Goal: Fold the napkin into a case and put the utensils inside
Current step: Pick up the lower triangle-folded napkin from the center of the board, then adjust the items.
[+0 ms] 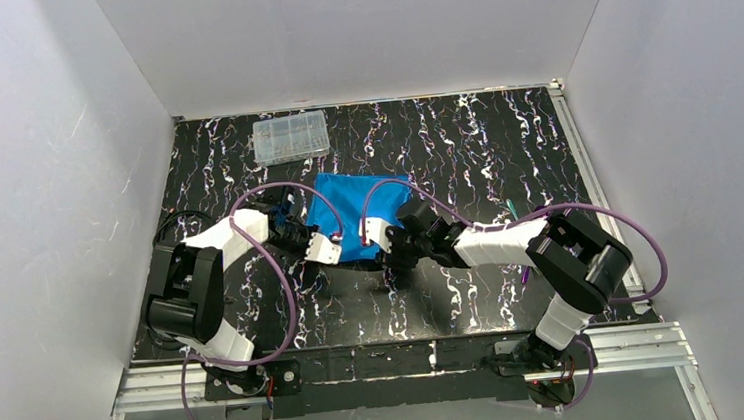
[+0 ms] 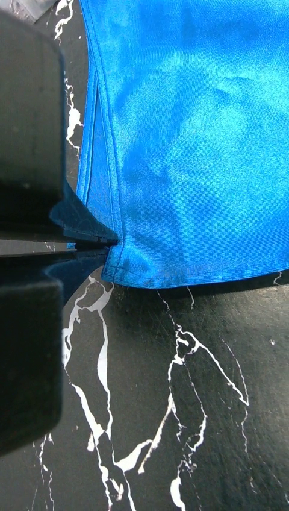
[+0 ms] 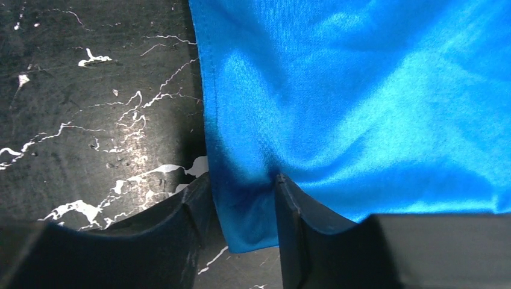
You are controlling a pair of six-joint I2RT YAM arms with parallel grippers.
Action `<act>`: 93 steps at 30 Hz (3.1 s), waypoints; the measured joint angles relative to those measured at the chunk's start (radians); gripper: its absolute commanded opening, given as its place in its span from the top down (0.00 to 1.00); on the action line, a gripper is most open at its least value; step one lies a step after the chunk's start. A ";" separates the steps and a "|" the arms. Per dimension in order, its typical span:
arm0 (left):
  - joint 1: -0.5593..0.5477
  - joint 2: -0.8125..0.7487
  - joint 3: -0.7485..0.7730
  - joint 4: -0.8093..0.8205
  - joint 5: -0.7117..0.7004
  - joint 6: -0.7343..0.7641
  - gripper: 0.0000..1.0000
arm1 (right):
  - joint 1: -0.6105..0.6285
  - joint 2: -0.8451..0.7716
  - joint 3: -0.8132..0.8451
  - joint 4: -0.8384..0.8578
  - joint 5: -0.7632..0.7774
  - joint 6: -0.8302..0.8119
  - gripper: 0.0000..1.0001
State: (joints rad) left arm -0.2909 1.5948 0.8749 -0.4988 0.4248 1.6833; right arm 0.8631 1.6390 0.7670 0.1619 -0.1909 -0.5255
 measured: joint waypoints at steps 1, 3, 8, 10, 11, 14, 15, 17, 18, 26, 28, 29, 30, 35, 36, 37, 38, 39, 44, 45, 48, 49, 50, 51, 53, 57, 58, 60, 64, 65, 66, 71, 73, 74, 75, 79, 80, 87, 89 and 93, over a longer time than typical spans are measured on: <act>0.000 0.000 0.000 0.000 0.002 -0.010 1.00 | 0.000 0.000 -0.004 0.006 -0.002 0.010 0.57; 0.000 -0.001 0.000 0.000 0.006 -0.030 1.00 | -0.001 0.000 -0.014 0.022 -0.009 0.031 0.65; 0.016 -0.016 0.000 0.003 0.035 -0.075 0.75 | -0.021 0.000 -0.025 0.036 -0.042 0.077 0.81; 0.027 -0.035 0.000 0.004 0.047 -0.084 0.65 | -0.040 0.000 -0.025 0.031 -0.066 0.090 0.85; 0.032 -0.047 0.000 0.002 0.054 -0.085 0.56 | -0.052 0.001 -0.025 0.028 -0.079 0.098 0.88; 0.045 -0.091 0.000 -0.018 0.080 -0.074 0.42 | -0.089 0.005 -0.019 0.019 -0.123 0.121 0.91; 0.047 -0.105 -0.001 -0.027 0.089 -0.068 0.40 | -0.100 0.007 -0.015 0.013 -0.137 0.129 0.92; 0.047 -0.128 -0.010 -0.033 0.106 -0.057 0.38 | -0.116 0.014 -0.004 0.000 -0.162 0.138 0.93; 0.045 -0.132 -0.013 -0.034 0.110 -0.056 0.37 | -0.122 0.020 0.003 -0.006 -0.175 0.143 0.94; 0.005 -0.129 -0.047 -0.027 0.129 -0.040 0.26 | -0.166 0.061 0.069 -0.061 -0.259 0.209 0.99; -0.003 -0.122 -0.056 -0.027 0.124 -0.026 0.27 | -0.177 0.068 0.084 -0.068 -0.281 0.225 0.99; -0.007 -0.116 -0.063 -0.023 0.119 -0.018 0.28 | -0.182 0.070 0.089 -0.071 -0.290 0.235 0.99; -0.010 -0.109 -0.069 -0.019 0.114 -0.012 0.28 | -0.185 0.070 0.092 -0.073 -0.299 0.241 0.99; -0.014 -0.095 -0.092 0.066 0.101 0.002 0.34 | -0.203 0.074 0.098 -0.079 -0.341 0.275 0.99; -0.014 -0.095 -0.098 0.096 0.097 0.004 0.36 | -0.207 0.077 0.103 -0.085 -0.349 0.281 0.99; -0.014 -0.094 -0.103 0.124 0.092 0.007 0.38 | -0.209 0.085 0.110 -0.088 -0.357 0.285 0.99; -0.016 -0.092 -0.106 0.151 0.085 0.009 0.42 | -0.209 0.094 0.119 -0.093 -0.365 0.288 0.99; -0.018 -0.087 -0.107 0.171 0.079 0.011 0.47 | -0.209 0.103 0.126 -0.095 -0.371 0.291 0.99; -0.034 -0.055 -0.109 0.225 0.034 0.031 0.96 | -0.213 0.122 0.136 -0.107 -0.394 0.296 0.99; -0.037 -0.045 -0.110 0.223 0.029 0.045 0.98 | -0.213 0.122 0.136 -0.108 -0.397 0.298 0.99; -0.044 -0.036 -0.102 0.212 0.018 0.051 1.00 | -0.213 0.122 0.136 -0.108 -0.401 0.299 0.99; -0.046 -0.029 -0.088 0.197 0.014 0.047 1.00 | -0.214 0.122 0.136 -0.108 -0.401 0.299 0.99; -0.048 -0.019 -0.071 0.178 0.011 0.040 1.00 | -0.214 0.122 0.136 -0.108 -0.401 0.300 0.99; -0.051 -0.008 -0.050 0.154 0.008 0.029 1.00 | -0.215 0.122 0.136 -0.109 -0.401 0.301 0.98; -0.057 0.010 -0.008 0.096 0.006 0.004 1.00 | -0.215 0.122 0.136 -0.110 -0.401 0.302 0.93; -0.069 0.014 0.073 -0.047 0.013 -0.047 1.00 | -0.216 0.122 0.139 -0.124 -0.410 0.300 0.79; -0.072 0.014 0.094 -0.088 0.017 -0.061 1.00 | -0.216 0.122 0.143 -0.132 -0.414 0.298 0.75; -0.074 0.014 0.137 -0.177 0.031 -0.089 1.00 | -0.216 0.122 0.157 -0.162 -0.426 0.291 0.70; -0.075 0.021 0.200 -0.313 0.044 -0.129 1.00 | -0.217 0.120 0.200 -0.228 -0.472 0.277 0.58; -0.076 0.023 0.205 -0.340 0.047 -0.137 1.00 | -0.220 0.116 0.211 -0.244 -0.486 0.273 0.54; -0.076 0.025 0.205 -0.360 0.048 -0.142 1.00 | -0.221 0.111 0.218 -0.255 -0.500 0.269 0.52; -0.078 0.035 0.198 -0.426 0.053 -0.156 1.00 | -0.254 0.053 0.247 -0.319 -0.621 0.261 0.42; -0.078 0.035 0.196 -0.440 0.054 -0.160 1.00 | -0.282 0.031 0.250 -0.328 -0.677 0.263 0.43; -0.078 0.035 0.196 -0.448 0.054 -0.162 1.00 | -0.295 0.023 0.251 -0.326 -0.700 0.269 0.45; -0.078 0.035 0.196 -0.453 0.054 -0.164 1.00 | -0.309 0.019 0.251 -0.318 -0.718 0.285 0.48; -0.078 0.039 0.196 -0.472 0.055 -0.174 1.00 | -0.341 0.040 0.263 -0.222 -0.731 0.380 0.63; -0.078 0.042 0.196 -0.476 0.056 -0.177 1.00 | -0.344 0.066 0.289 -0.202 -0.727 0.404 0.65; -0.077 0.093 0.235 -0.511 0.083 -0.229 1.00 | -0.335 0.310 0.462 -0.047 -0.668 0.536 0.74; -0.071 0.109 0.261 -0.521 0.095 -0.246 1.00 | -0.333 0.344 0.462 -0.033 -0.663 0.566 0.75; -0.058 0.138 0.311 -0.540 0.120 -0.269 1.00 | -0.333 0.358 0.413 0.026 -0.668 0.624 0.78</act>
State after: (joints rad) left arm -0.3492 1.7329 1.1858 -1.0389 0.5446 1.4143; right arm 0.5301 1.9972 1.1801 0.1875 -0.8585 0.0982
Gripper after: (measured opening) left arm 0.020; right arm 0.249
